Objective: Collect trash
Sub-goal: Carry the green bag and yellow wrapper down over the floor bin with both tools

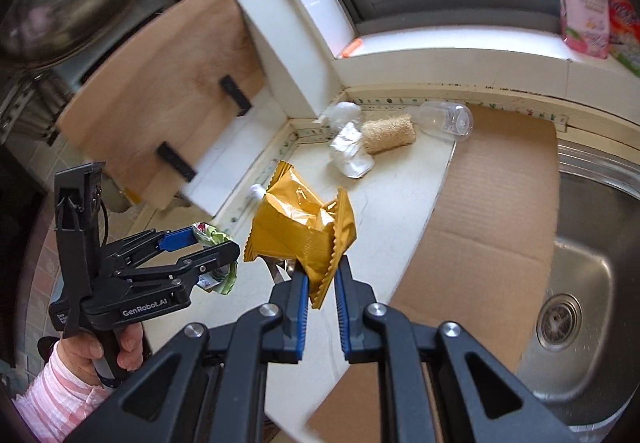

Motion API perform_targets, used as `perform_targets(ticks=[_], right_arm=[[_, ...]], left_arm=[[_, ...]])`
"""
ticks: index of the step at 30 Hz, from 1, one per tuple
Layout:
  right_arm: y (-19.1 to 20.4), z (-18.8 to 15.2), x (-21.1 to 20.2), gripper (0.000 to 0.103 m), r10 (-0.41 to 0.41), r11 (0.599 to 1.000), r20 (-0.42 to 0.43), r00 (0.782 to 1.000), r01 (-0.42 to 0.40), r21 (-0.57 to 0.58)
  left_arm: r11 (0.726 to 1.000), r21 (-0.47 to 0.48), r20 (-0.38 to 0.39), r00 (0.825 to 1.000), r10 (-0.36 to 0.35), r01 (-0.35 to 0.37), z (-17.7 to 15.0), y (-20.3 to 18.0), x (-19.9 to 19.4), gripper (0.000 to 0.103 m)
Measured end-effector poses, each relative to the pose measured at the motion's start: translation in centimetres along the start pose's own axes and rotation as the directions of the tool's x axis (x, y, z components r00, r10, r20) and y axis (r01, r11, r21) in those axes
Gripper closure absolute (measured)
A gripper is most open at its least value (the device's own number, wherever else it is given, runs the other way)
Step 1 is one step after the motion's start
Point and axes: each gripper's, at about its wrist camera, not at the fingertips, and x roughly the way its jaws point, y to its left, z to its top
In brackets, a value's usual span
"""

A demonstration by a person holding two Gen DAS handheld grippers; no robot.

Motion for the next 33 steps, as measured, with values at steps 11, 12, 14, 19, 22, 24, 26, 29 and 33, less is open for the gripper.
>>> perform_targets(ticks=[11,12,14,19,22,24,26,29,33], right_arm=[[7.6,-11.1,-8.5,0.091,-0.013,1.000,0.057,0.998,0.013,0.003],[8.3,-12.3,-8.8,0.091,-0.018,1.000,0.056,0.998,0.018,0.000],[9.5,-14.4,-9.1,0.091,-0.031,0.999,0.051,0.998,0.031,-0.005],[11.7,-19.7,-7.9,0.091,-0.033,0.999,-0.018,0.999,0.033,-0.006],[12.2,-22.8,-5.9,0.091,-0.050,0.999,-0.094,0.994,0.050,-0.009],[12.3,-24.8,-4.3,0.091,-0.068,0.998,-0.145,0.987,0.067,-0.008],[12.0,-26.5,-2.8,0.091,-0.079,0.997,-0.185,0.979,0.080,-0.003],[11.2,-29.0,-0.2,0.091,-0.108,0.994,-0.230,0.967,0.110,-0.006],[9.4,-33.1,4.9,0.091,-0.194,0.981,-0.271,0.943,0.185,-0.059]], left_arm=[[0.999,0.044,0.029,0.999,-0.026,0.025,-11.2,-0.4,-12.0,0.046],[0.999,0.040,0.029,0.999,-0.028,0.027,-12.6,-0.2,-12.8,0.046],[0.999,0.031,0.024,0.999,-0.038,0.038,-14.7,0.3,-13.8,0.046],[1.000,0.028,0.010,1.000,-0.006,0.006,-20.9,0.9,-15.0,0.046],[1.000,-0.002,-0.027,1.000,-0.007,0.007,-24.4,1.3,-14.1,0.046],[0.999,-0.035,-0.059,0.998,-0.010,0.008,-26.5,1.7,-12.7,0.046],[0.998,-0.062,-0.088,0.996,-0.003,-0.002,-28.7,2.1,-10.9,0.046],[0.996,-0.079,-0.132,0.991,0.023,-0.034,-31.8,2.2,-7.7,0.046],[0.992,-0.114,-0.188,0.982,0.025,-0.047,-35.9,2.9,-2.2,0.046]])
